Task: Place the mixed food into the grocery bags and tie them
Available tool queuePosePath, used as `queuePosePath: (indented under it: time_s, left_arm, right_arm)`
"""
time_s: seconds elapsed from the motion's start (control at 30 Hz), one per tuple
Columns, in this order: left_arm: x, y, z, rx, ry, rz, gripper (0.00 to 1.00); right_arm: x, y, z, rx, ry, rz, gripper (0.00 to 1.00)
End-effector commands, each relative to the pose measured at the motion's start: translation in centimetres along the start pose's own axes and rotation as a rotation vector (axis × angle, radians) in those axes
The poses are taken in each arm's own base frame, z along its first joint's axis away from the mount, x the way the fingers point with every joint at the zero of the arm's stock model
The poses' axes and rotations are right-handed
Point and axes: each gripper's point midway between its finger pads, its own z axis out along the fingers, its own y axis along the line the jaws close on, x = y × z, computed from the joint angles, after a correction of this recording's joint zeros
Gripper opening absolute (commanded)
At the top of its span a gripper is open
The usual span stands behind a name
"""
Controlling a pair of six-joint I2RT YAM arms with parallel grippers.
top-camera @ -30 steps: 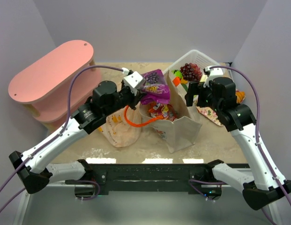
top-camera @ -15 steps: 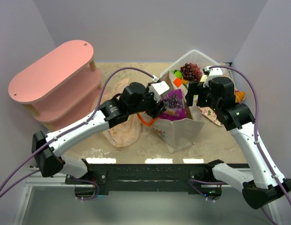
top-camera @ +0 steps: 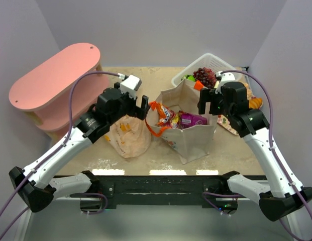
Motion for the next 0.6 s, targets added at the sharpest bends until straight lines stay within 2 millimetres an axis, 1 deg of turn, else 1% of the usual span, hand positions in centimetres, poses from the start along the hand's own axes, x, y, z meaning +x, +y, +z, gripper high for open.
queuePosePath:
  time_s: [0.0,0.07,0.1,0.13,0.17,0.2,0.23,0.27,0.33,0.37,0.4,0.43,0.5,0.53,0.57]
  left_arm:
    - [5.4,-0.9,-0.5,0.04,0.102,-0.144,1.0]
    - [6.7,-1.8,-0.2,0.086,0.11,-0.191,1.0]
    - [6.9,-2.4,-0.3,0.115,0.108,-0.21,1.0]
    - [7.9,-2.7,-0.1,0.127,0.123,-0.238,1.0]
    - [7.5,-3.2,0.1,0.159,0.097,-0.254,1.0]
    - [7.7,-3.5,0.2,0.17,0.092,-0.266,1.0]
    - [8.5,-3.7,0.3,0.179,0.101,-0.289,1.0]
    - [8.0,-4.1,0.5,0.203,0.077,-0.299,1.0]
    - [8.6,-4.3,0.9,0.209,0.081,-0.325,1.0]
    - [8.4,-4.4,1.1,0.212,0.063,-0.332,1.0]
    - [8.3,-4.4,1.3,0.212,0.055,-0.344,1.0]
    - [8.5,-4.4,1.4,0.212,0.052,-0.362,1.0]
    - [7.7,-4.3,1.6,0.208,0.007,-0.377,1.0]
    - [8.0,-4.2,1.7,0.203,0.006,-0.387,1.0]
    - [7.8,-3.9,1.8,0.191,-0.01,-0.395,1.0]
  right_arm:
    - [0.1,-1.0,0.5,0.053,0.002,-0.015,0.97]
    - [0.2,-1.4,0.5,0.077,0.002,-0.017,0.97]
    - [0.4,-1.9,0.5,0.103,0.008,-0.022,0.96]
    - [0.5,-2.1,0.6,0.113,0.012,-0.027,0.97]
    - [0.7,-2.3,0.6,0.125,0.016,-0.032,0.97]
    - [0.9,-2.4,0.8,0.132,0.023,-0.034,0.96]
    - [1.1,-2.8,0.9,0.153,0.028,-0.034,0.96]
    - [1.5,-3.0,1.2,0.167,0.041,-0.038,0.96]
    - [2.0,-3.5,1.7,0.196,0.058,-0.043,0.97]
    - [2.6,-3.6,2.3,0.206,0.079,-0.048,0.96]
    - [2.6,-3.7,2.7,0.209,0.077,-0.047,0.96]
    - [3.2,-3.7,3.1,0.215,0.094,-0.051,0.96]
    - [3.5,-3.7,3.8,0.219,0.105,-0.051,0.94]
    - [3.8,-3.8,4.0,0.221,0.111,-0.051,0.94]
    - [3.8,-3.7,4.1,0.215,0.11,-0.052,0.93]
